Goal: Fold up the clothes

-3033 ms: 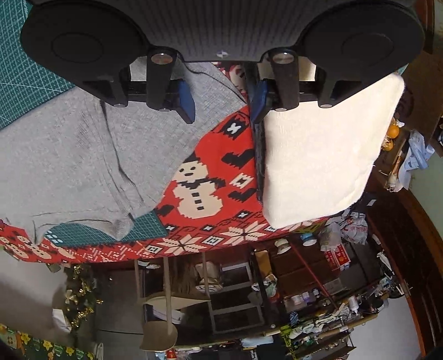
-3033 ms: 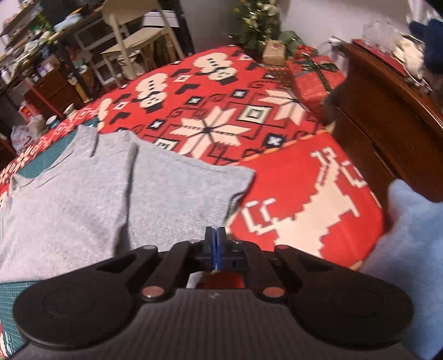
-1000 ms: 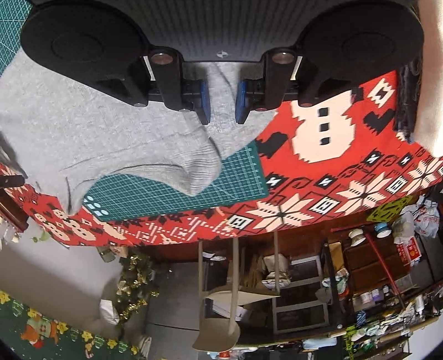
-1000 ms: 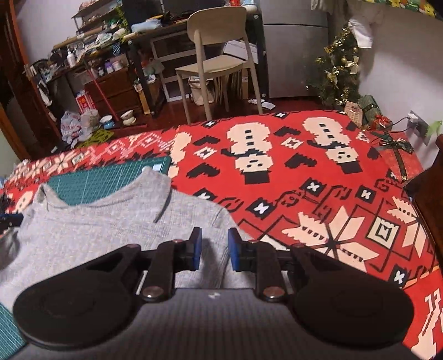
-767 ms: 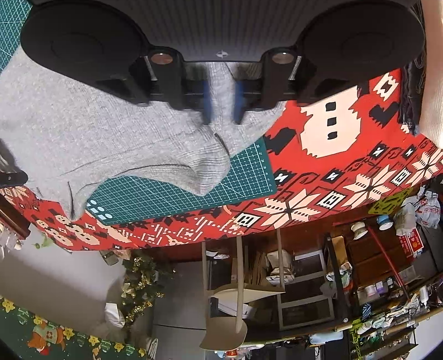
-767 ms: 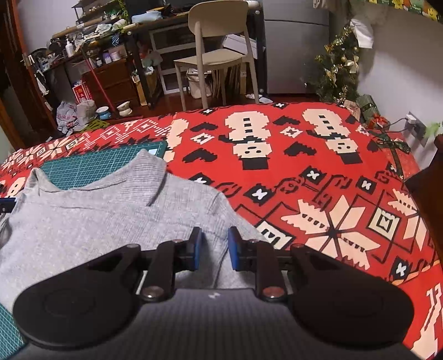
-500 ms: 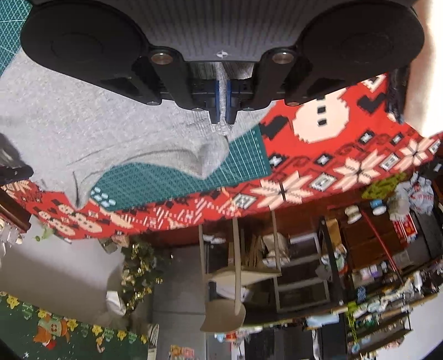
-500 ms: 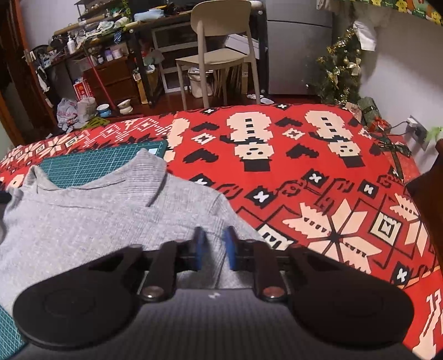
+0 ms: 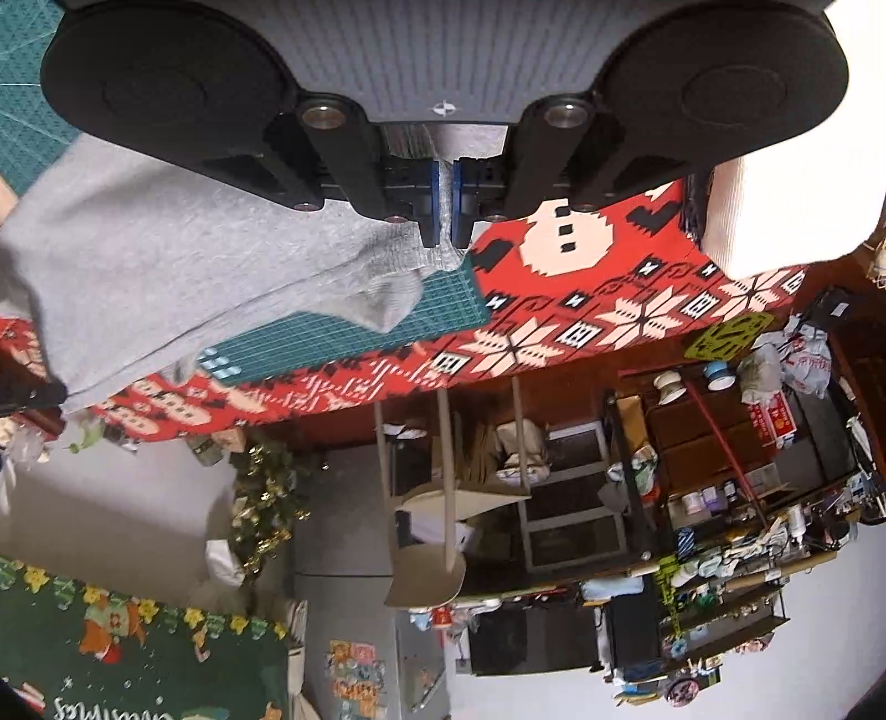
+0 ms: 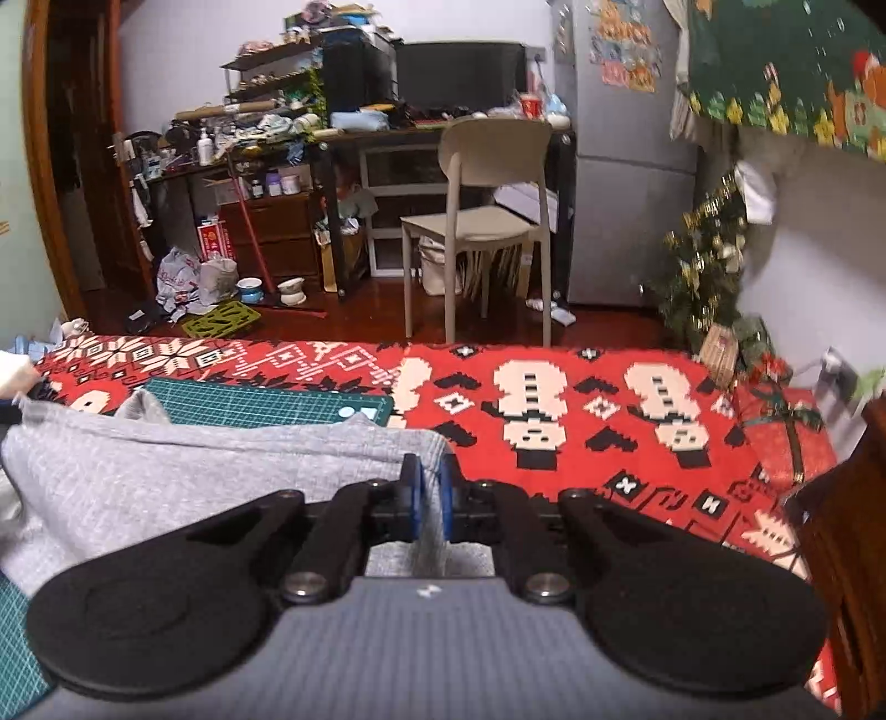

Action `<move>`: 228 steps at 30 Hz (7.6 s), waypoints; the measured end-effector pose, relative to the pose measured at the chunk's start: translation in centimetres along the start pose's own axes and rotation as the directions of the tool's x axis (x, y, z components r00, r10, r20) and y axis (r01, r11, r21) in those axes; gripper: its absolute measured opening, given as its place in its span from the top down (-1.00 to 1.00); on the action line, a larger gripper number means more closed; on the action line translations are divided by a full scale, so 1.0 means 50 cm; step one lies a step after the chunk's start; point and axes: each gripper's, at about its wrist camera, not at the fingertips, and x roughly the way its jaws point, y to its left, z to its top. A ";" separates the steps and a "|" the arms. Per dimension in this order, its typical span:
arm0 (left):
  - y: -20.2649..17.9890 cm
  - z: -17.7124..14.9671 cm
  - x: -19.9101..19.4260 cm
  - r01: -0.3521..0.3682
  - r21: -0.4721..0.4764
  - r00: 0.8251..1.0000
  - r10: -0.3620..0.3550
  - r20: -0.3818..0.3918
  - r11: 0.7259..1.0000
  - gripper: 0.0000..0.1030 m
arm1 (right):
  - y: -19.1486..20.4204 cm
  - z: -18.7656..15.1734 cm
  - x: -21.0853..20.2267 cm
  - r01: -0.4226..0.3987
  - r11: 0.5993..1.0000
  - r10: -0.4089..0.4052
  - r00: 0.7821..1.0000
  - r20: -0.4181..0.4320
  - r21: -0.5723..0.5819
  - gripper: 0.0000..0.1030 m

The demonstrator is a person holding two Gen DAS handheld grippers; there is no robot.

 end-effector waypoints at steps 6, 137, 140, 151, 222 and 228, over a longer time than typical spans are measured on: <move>0.000 -0.008 0.075 -0.049 -0.023 0.997 0.047 -0.062 0.999 0.92 | -0.004 0.003 0.035 -0.019 1.000 0.018 1.000 -0.022 -0.011 0.86; 0.225 -0.246 -0.341 -0.066 -0.306 0.988 0.019 -0.155 0.950 0.30 | 0.786 -0.204 -0.099 -0.695 0.513 0.473 0.719 -0.509 -0.504 0.90; 0.232 -0.253 -0.345 -0.069 -0.321 0.987 0.017 -0.162 0.944 0.30 | 0.780 -0.209 -0.104 -0.708 0.516 0.463 0.704 -0.538 -0.482 0.74; 0.208 -0.248 -0.342 -0.039 -0.310 0.989 -0.009 -0.150 0.950 0.30 | 0.778 -0.089 -0.079 -0.639 0.660 0.514 0.768 -0.382 -0.396 0.55; 0.114 -0.235 -0.292 0.070 -0.313 0.981 -0.122 -0.150 0.947 0.31 | 0.643 -0.004 0.146 -0.380 0.920 0.358 0.915 -0.186 -0.099 0.79; 0.105 -0.234 -0.278 0.078 -0.309 0.980 -0.131 -0.152 0.948 0.31 | 0.642 0.019 0.137 -0.380 0.921 0.362 0.917 -0.167 -0.090 0.39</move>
